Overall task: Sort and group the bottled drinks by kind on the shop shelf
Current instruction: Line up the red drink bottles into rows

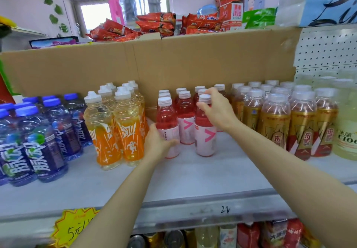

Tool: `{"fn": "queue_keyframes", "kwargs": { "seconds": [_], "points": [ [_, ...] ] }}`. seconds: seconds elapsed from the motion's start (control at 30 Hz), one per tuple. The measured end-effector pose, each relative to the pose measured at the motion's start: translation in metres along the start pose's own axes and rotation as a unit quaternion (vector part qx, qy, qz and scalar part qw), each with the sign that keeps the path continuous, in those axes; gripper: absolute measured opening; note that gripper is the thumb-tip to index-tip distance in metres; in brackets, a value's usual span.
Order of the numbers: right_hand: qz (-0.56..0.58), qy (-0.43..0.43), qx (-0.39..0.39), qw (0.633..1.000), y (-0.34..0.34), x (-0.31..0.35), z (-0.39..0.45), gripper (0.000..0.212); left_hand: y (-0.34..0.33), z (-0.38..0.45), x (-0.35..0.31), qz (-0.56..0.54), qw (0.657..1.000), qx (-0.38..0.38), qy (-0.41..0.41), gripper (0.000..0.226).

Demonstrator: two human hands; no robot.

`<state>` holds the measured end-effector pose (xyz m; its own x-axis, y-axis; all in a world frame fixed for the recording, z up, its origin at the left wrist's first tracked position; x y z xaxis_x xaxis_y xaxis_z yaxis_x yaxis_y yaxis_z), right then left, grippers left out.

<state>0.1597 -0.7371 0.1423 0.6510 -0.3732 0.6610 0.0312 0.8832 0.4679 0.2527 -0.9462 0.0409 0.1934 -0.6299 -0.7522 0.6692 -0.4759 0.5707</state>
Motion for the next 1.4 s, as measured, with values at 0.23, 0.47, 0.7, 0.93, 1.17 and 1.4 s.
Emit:
{"fn": "queue_keyframes", "kwargs": {
  "seconds": [0.23,0.47,0.7,0.93,1.17,1.4],
  "points": [
    [0.118,-0.011,0.031,0.992,-0.036,0.013,-0.001,0.040,-0.008,0.001,0.001,-0.032,0.998,0.057,0.019,0.076],
    [0.143,-0.063,0.073,0.985,-0.054,-0.020,-0.022,0.067,-0.007,-0.011,-0.009,0.094,0.994,-0.052,0.037,0.095],
    [0.155,-0.079,0.070,0.982,-0.052,-0.030,-0.025,0.071,-0.007,-0.012,0.004,-0.005,0.998,-0.012,0.064,0.089],
    [0.139,-0.095,0.040,0.985,-0.063,-0.049,-0.038,0.064,-0.012,-0.023,-0.006,0.070,0.995,-0.035,0.063,0.083],
    [0.130,-0.049,0.071,0.988,-0.045,-0.038,-0.035,0.057,0.020,-0.025,-0.056,0.056,0.986,-0.137,-0.074,0.097],
    [-0.146,0.064,-0.024,0.987,0.032,-0.021,0.043,0.036,0.012,-0.001,-0.150,0.285,0.889,-0.128,-0.334,0.078]
  ]
}}
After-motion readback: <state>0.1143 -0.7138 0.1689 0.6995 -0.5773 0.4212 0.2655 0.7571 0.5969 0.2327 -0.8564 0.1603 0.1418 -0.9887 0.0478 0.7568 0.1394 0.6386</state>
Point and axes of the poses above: each hand's wrist, its own z-axis towards the middle knuckle, its own y-axis out of the back of the hand, x = y × z, the point moved 9 cm from there along z, towards the middle knuckle, and after that the axes turned 7 degrees about z, right-handed, at the moved point
